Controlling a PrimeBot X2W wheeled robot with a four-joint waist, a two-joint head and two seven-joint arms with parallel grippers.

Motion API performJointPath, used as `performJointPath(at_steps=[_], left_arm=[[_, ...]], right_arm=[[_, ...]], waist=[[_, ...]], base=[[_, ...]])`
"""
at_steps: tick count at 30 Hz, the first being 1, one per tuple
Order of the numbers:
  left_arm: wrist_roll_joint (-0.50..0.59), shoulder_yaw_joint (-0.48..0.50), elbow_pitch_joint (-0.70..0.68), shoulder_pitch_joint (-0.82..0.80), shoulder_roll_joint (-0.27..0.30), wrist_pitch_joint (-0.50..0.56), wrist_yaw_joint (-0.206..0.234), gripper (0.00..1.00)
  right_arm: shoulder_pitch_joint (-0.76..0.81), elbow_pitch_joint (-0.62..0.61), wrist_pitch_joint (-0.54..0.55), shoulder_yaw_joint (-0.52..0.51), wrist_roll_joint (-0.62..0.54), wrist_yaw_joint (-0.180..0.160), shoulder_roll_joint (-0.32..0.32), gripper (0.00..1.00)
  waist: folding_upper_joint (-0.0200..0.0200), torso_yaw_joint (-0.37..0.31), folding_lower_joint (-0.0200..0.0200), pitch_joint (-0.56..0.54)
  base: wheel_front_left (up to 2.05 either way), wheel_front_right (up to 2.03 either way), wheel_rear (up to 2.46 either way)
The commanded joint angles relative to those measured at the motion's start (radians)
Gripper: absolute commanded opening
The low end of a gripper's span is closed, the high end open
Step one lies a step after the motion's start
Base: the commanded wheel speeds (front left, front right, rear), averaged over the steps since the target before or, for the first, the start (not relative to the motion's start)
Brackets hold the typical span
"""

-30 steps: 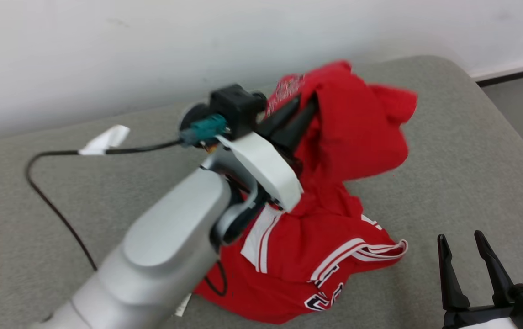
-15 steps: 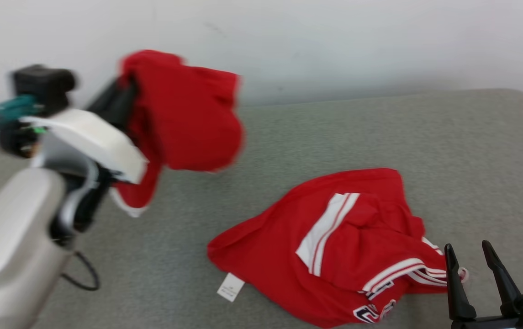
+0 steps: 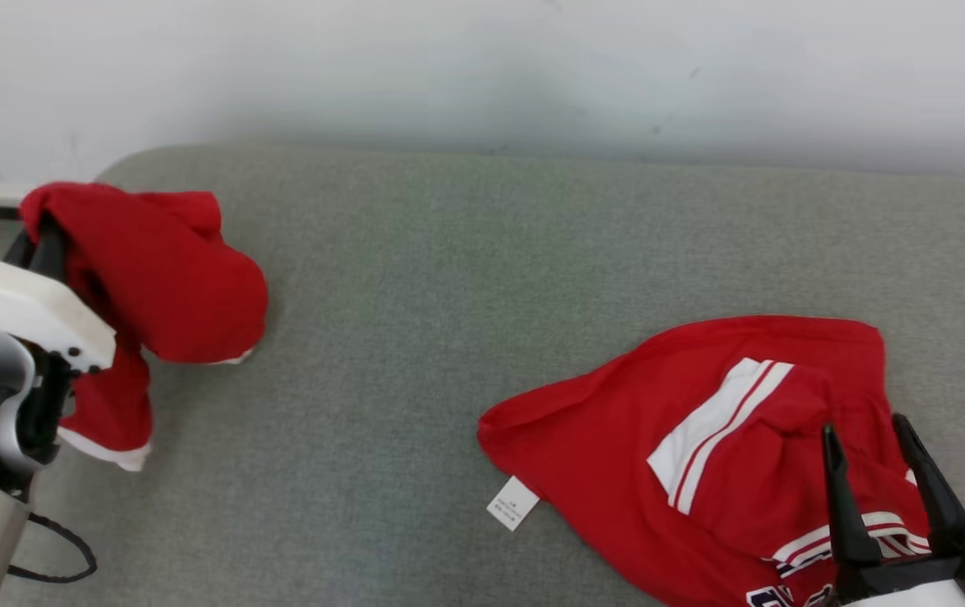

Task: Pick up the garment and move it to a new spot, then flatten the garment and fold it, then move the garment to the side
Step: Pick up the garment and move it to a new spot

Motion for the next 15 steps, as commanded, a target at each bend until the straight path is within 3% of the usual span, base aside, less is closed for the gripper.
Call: performJointPath(at_steps=[1,11,12,13,14,15], left_arm=[[-0.014,0.010,0.030,0.009,-0.009,-0.008,-0.002,0.00],[-0.027,0.026,0.235,-0.030,-0.044,-0.066,-0.005,0.00],[-0.022,0.022,0.255,-0.031,-0.048,-0.070,-0.006,0.09],[-0.022,0.022,0.275,-0.033,-0.052,-0.076,-0.006,0.60],[-0.026,0.023,0.294,-0.033,-0.058,-0.079,-0.005,1.00],[-0.020,0.018,0.313,-0.033,-0.060,-0.082,-0.003,1.00]], right_arm=[[-0.016,-0.001,0.001,0.005,-0.006,-0.002,-0.009,1.00],[-0.033,-0.009,0.001,0.010,0.002,-0.002,-0.043,1.00],[-0.033,-0.008,0.001,0.010,0.001,-0.002,-0.044,1.00],[-0.033,-0.007,0.001,0.009,0.001,-0.002,-0.045,1.00],[-0.033,-0.005,0.001,0.009,0.000,-0.002,-0.045,1.00],[-0.033,-0.004,0.001,0.008,-0.001,-0.002,-0.045,1.00]], waist=[[0.0001,0.020,0.0000,0.026],[0.0001,0.020,0.0000,0.083],[0.0001,0.019,0.0000,0.084],[0.0001,0.019,0.0000,0.084],[0.0001,0.018,0.0000,0.081],[0.0001,0.016,0.0000,0.078]], base=[[0.00,0.00,0.00],[0.00,0.00,0.00],[0.00,0.00,0.00],[0.00,0.00,0.00],[0.00,0.00,0.00],[0.00,0.00,0.00]])
